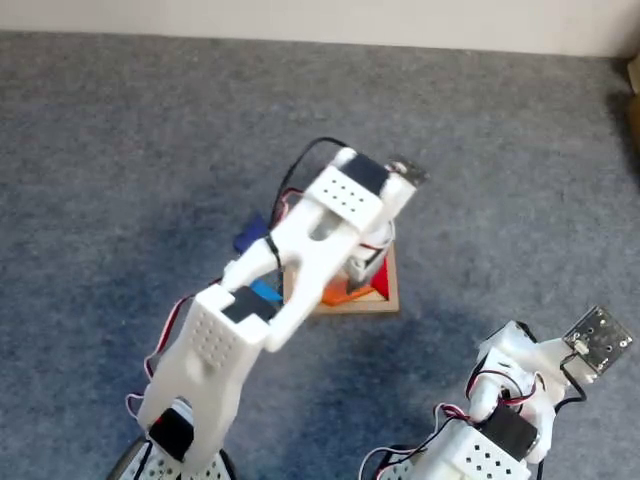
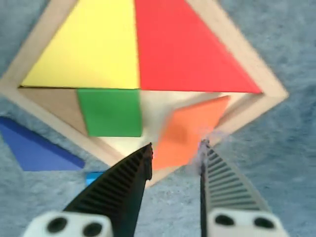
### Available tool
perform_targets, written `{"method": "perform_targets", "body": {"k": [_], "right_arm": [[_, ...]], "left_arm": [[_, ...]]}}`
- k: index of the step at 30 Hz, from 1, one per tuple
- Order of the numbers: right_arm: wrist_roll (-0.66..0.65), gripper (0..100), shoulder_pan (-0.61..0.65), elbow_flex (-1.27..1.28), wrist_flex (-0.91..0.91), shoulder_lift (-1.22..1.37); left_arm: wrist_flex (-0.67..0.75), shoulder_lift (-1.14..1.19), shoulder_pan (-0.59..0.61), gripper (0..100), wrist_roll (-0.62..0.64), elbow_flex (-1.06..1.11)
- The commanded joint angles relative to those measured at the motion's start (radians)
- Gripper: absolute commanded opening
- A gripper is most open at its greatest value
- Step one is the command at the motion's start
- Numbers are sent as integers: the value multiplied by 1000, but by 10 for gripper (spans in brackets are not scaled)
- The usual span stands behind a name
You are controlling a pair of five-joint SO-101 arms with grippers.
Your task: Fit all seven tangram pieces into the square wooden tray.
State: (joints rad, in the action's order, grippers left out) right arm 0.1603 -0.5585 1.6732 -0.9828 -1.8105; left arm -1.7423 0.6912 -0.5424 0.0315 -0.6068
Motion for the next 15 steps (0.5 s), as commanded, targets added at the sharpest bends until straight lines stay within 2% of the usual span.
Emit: {"method": "perform_targets", "body": {"k": [1,9,15], "right_arm": [[-12,5,-12,125,30,-2],[-12,5,-12,125,30,-2],[-12,5,-12,125,30,-2]], "left_arm": [[-12,-12,70,157,-41,8],[2,1,85,157,-83,44],[127,1,90,159,-83,125]]}}
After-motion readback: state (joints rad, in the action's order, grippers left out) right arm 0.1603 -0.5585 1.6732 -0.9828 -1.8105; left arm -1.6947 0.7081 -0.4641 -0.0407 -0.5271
